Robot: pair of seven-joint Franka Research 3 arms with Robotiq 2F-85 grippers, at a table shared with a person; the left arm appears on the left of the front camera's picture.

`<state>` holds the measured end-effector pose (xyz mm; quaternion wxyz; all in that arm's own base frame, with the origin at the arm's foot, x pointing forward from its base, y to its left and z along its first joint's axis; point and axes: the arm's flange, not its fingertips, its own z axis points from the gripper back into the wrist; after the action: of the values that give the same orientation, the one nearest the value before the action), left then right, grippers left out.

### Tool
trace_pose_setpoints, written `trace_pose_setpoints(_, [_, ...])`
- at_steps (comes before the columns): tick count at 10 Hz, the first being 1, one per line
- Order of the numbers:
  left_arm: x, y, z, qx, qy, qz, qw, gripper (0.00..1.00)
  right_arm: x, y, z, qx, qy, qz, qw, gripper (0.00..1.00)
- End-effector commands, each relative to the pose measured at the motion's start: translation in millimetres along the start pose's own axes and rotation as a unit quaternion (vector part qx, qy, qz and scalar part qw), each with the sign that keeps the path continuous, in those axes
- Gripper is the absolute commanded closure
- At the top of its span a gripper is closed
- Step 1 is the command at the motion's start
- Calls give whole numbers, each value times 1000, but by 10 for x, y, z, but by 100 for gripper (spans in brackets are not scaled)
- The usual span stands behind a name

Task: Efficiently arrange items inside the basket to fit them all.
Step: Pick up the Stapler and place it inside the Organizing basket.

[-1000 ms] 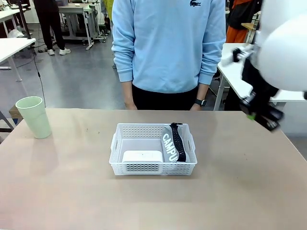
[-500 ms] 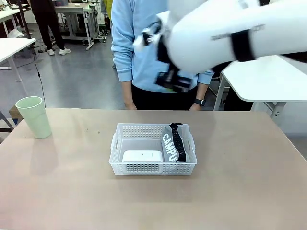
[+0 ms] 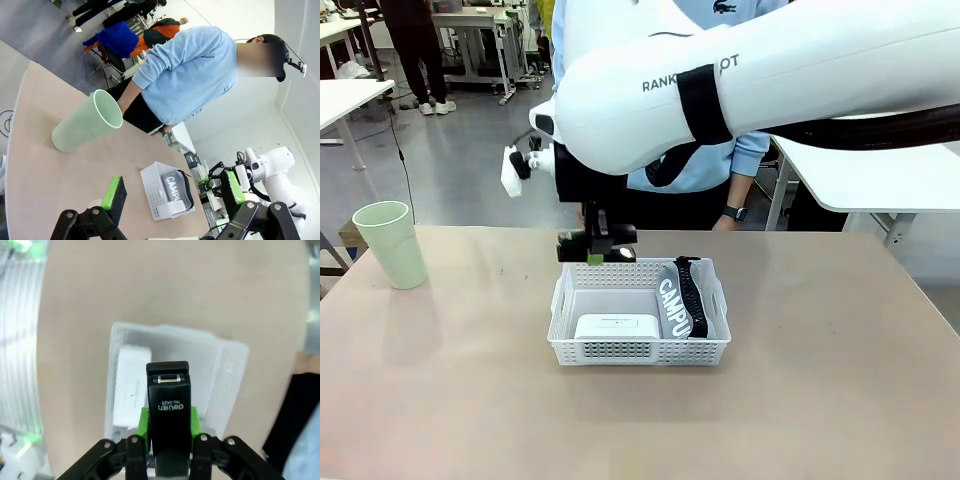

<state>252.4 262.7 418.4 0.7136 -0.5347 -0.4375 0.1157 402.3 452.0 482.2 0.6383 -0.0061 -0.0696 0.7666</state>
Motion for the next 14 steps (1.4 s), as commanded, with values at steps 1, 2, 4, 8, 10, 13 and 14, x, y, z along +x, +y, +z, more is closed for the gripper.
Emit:
trace_pose_setpoints(1, [-20,-16,16,-6,-1,-11,1000,0,-174,-184,77,11,27,-17,999,63])
trace_pose_setpoints(2, [-20,-16,16,-6,-1,-11,1000,0,-206,-234,66,10,31,-39,999,63])
trace_pose_setpoints(4, [-20,-16,16,-6,-1,-11,1000,0,-206,-128,-41,21,24,-18,999,63])
trace_pose_setpoints(8, [-20,-16,16,-6,-1,-11,1000,0,-206,-128,-41,21,24,-18,999,63])
trace_pose_setpoints(10, [-20,-16,16,-6,-1,-11,1000,0,-178,-203,-297,34,24,-30,999,63])
trace_pose_setpoints(13, [-20,-16,16,-6,-1,-11,1000,0,-252,-133,-888,33,2,-108,994,63])
trace_pose_setpoints(14, [-20,-16,16,-6,-1,-11,1000,0,-289,-112,-1026,23,-20,-160,987,63])
